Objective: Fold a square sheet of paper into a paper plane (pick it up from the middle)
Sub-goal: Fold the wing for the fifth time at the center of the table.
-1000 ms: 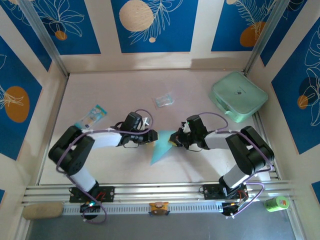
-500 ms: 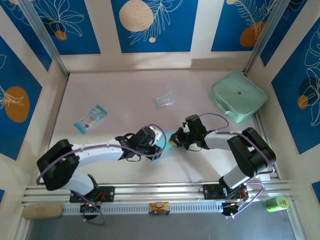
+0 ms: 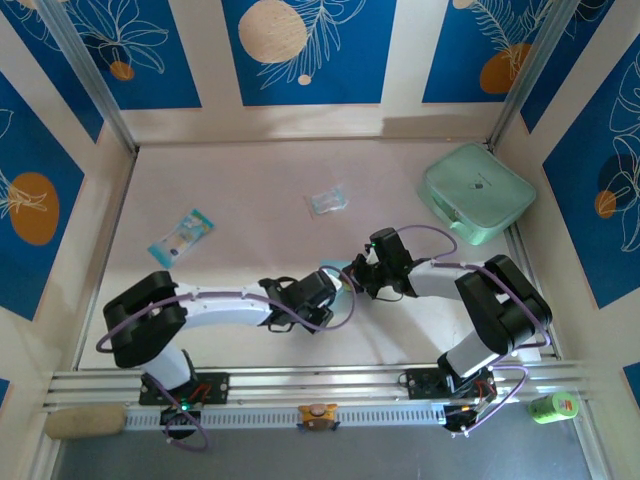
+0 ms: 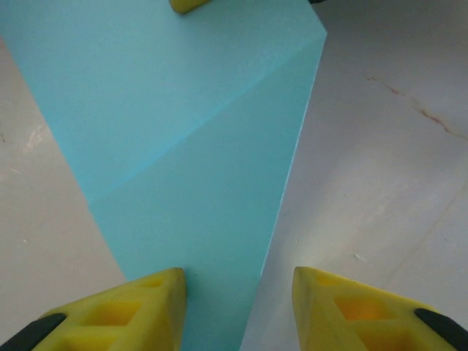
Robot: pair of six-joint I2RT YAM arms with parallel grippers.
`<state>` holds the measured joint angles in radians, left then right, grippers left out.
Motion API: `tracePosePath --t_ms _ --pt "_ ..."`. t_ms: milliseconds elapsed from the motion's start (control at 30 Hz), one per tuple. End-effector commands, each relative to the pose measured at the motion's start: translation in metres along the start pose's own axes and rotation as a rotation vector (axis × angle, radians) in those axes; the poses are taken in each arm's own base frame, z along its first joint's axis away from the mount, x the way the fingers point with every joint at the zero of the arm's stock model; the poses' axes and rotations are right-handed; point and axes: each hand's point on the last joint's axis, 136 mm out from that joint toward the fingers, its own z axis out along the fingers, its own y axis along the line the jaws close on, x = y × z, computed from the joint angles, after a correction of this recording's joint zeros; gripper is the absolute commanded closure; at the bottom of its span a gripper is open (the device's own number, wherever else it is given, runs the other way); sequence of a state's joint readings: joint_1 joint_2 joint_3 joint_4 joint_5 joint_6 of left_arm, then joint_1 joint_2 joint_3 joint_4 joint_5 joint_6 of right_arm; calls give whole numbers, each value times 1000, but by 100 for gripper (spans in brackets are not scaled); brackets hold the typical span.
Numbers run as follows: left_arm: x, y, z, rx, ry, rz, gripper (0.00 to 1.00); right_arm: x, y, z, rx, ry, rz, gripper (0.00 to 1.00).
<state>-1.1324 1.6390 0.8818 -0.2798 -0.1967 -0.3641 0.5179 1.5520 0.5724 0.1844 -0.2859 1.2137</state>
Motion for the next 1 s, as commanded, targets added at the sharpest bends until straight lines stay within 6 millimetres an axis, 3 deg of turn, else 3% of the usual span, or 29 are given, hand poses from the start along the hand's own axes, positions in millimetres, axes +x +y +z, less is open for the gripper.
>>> tracePosePath --t_ms 0,333,667,967 --pt "1 5 3 -93 30 46 61 -1 11 -5 -7 -11 -4 98" --pt "1 17 1 -236 37 79 66 -1 10 -6 -6 -17 -4 98" --pt "0 13 1 -214 27 77 74 -1 11 -7 -8 -17 -5 98" --pt "-4 9 -8 -176 -32 63 72 -1 9 -8 -4 -21 2 99"
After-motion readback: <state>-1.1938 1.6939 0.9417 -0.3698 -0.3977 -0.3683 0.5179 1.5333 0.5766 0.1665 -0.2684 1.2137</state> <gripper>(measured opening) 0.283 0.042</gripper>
